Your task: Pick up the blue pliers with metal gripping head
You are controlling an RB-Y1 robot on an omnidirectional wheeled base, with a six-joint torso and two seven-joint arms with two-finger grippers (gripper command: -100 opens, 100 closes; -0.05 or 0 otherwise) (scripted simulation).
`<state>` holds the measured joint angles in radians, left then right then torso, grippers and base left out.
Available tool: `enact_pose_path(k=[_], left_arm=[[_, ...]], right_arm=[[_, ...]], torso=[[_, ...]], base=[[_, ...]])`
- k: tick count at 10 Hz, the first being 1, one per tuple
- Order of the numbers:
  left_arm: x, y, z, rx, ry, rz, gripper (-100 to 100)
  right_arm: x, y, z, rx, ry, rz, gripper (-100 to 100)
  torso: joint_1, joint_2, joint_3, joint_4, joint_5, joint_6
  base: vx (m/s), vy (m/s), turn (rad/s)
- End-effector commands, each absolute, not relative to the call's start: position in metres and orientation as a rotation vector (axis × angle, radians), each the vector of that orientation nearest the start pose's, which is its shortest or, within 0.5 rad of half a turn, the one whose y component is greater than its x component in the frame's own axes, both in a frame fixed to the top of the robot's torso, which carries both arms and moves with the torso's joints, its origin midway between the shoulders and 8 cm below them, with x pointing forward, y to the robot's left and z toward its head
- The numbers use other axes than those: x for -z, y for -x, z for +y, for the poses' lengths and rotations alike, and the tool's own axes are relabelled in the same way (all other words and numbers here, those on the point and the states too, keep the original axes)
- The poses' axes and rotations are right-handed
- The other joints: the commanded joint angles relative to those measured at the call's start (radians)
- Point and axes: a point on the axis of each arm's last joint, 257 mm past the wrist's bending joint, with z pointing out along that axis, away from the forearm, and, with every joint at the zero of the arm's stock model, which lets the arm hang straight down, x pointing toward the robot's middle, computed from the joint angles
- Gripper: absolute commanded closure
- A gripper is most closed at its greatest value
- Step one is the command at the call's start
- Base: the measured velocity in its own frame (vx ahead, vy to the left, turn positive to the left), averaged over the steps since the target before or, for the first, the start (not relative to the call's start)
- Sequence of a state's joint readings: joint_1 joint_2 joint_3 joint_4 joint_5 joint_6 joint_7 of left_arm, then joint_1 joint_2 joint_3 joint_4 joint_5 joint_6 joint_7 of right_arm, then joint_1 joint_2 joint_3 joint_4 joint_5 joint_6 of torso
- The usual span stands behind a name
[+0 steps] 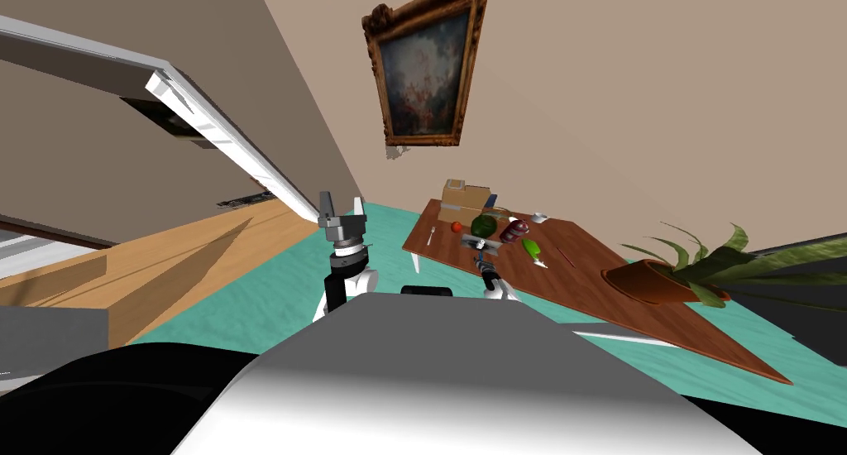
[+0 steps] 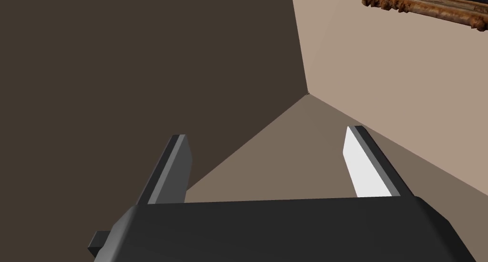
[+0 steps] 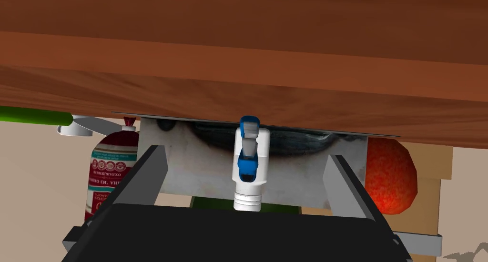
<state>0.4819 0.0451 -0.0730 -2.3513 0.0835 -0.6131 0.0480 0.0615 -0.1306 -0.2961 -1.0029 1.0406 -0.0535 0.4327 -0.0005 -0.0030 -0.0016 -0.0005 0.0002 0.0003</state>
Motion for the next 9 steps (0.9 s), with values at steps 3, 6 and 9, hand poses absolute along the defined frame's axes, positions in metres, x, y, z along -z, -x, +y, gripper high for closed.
enact_pose_path(k=[3,6,9], left_arm=[[-0.078,-0.309,0.255,1.524,0.544,0.446,0],[-0.078,-0.309,0.255,1.525,0.544,0.445,0],[-0.078,-0.309,0.255,1.525,0.544,0.445,0]], right_arm=[[0.503,-0.38,-0.402,0.206,-0.285,2.116,-100],[0.503,-0.379,-0.401,0.205,-0.284,2.116,100],[0.503,-0.379,-0.401,0.206,-0.284,2.115,100]], torso=[[-0.003,-0.007,-0.004,-0.002,-0.001,0.0],[-0.001,-0.002,-0.001,-0.001,0.0,-0.001],[0.0,0.002,0.001,0.0,0.0,-0.001]], base=[[0.159,-0.042,-0.1],[0.06,-0.006,-0.021],[0.0,0.0,0.0]])
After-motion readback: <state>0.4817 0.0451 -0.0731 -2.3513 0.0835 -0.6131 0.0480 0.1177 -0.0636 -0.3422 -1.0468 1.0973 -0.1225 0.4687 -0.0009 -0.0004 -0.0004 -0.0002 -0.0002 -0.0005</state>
